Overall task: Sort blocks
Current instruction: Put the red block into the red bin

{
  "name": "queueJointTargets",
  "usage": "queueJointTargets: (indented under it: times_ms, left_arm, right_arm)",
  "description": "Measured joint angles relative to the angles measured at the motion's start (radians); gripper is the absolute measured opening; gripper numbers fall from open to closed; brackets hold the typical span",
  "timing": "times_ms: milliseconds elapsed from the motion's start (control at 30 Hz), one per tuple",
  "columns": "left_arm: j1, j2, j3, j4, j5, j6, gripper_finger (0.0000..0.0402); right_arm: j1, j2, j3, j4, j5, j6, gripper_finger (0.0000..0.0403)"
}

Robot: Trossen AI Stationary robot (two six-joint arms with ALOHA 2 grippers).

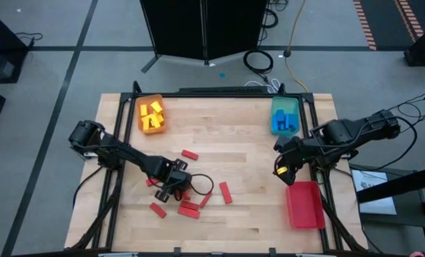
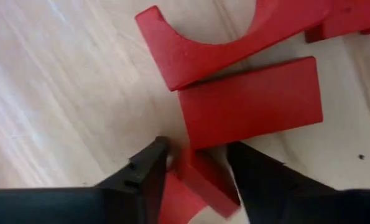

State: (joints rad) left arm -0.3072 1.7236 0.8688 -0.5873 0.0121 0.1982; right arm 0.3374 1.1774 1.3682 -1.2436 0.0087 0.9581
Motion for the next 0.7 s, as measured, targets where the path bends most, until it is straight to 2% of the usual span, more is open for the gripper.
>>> queueJointTargets:
  times_ms: [200,333,500,700]
  left_arm:
    - [0.021,-0.002,-0.002,-0.001,0.036,-0.009,0.0066]
    - [0.022,-0.010,-0.004,-0.005,0.046,-0.043,0.0016]
    - [0.022,-0.038,0.006,-0.021,0.012,-0.132,0.0021]
    - [0.026,-0.119,0.067,-0.034,-0.134,-0.322,0.0035]
  right_arm:
    - [0.025,0.000,0.000,0.016,0.017,0.001,0.0198]
    - [0.037,0.000,0.000,0.025,0.026,0.003,0.0198]
    - [0.041,0.000,0.000,0.027,0.050,0.003,0.0198]
    - [0.041,0.000,0.000,0.042,0.074,-0.005,0.0198]
